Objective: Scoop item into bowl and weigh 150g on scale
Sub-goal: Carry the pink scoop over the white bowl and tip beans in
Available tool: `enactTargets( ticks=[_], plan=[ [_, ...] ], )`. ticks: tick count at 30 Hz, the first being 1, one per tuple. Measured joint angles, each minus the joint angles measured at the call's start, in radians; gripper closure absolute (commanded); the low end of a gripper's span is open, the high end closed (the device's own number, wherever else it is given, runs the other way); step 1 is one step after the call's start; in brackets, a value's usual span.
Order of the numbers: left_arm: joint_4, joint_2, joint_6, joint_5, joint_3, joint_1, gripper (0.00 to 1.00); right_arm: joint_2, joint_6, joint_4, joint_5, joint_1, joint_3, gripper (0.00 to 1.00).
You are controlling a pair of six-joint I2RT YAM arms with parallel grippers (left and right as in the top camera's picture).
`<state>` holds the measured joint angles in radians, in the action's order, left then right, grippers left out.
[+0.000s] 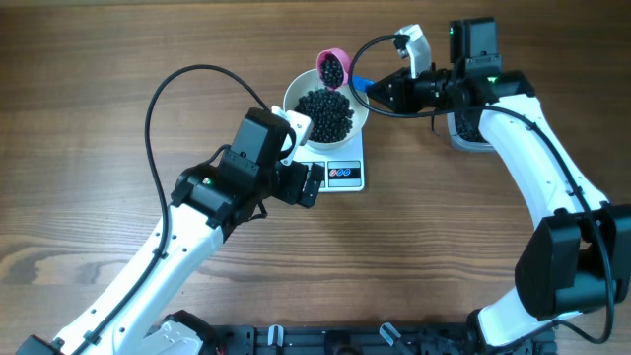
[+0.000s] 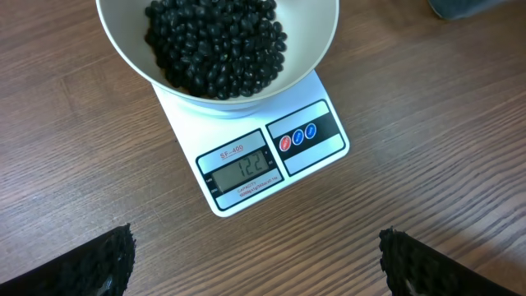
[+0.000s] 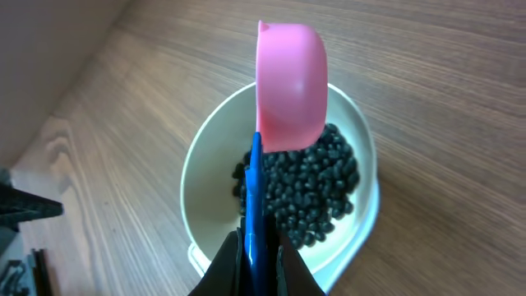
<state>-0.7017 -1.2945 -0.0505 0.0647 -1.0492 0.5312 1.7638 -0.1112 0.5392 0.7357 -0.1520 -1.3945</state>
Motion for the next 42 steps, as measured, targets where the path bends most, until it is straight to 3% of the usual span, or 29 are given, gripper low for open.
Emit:
enactTargets(
  ticks=[15,23,32,42],
  plan=[
    [0.0,0.0,0.0,0.0,0.0,0.0,0.0,-0.029,-0.074,0.097,-0.203,-0.039,0.0,0.96],
    [0.0,0.0,0.0,0.0,0.0,0.0,0.0,-0.03,-0.113,0.083,-0.304,-0.142,0.0,0.96],
    [0.0,0.0,0.0,0.0,0.0,0.0,0.0,-0.033,-0.138,0.093,-0.416,-0.145,0.0,0.96],
    [0.0,0.0,0.0,0.0,0.0,0.0,0.0,-0.049,-0.158,0.089,-0.385,-0.179,0.0,0.96]
  ],
)
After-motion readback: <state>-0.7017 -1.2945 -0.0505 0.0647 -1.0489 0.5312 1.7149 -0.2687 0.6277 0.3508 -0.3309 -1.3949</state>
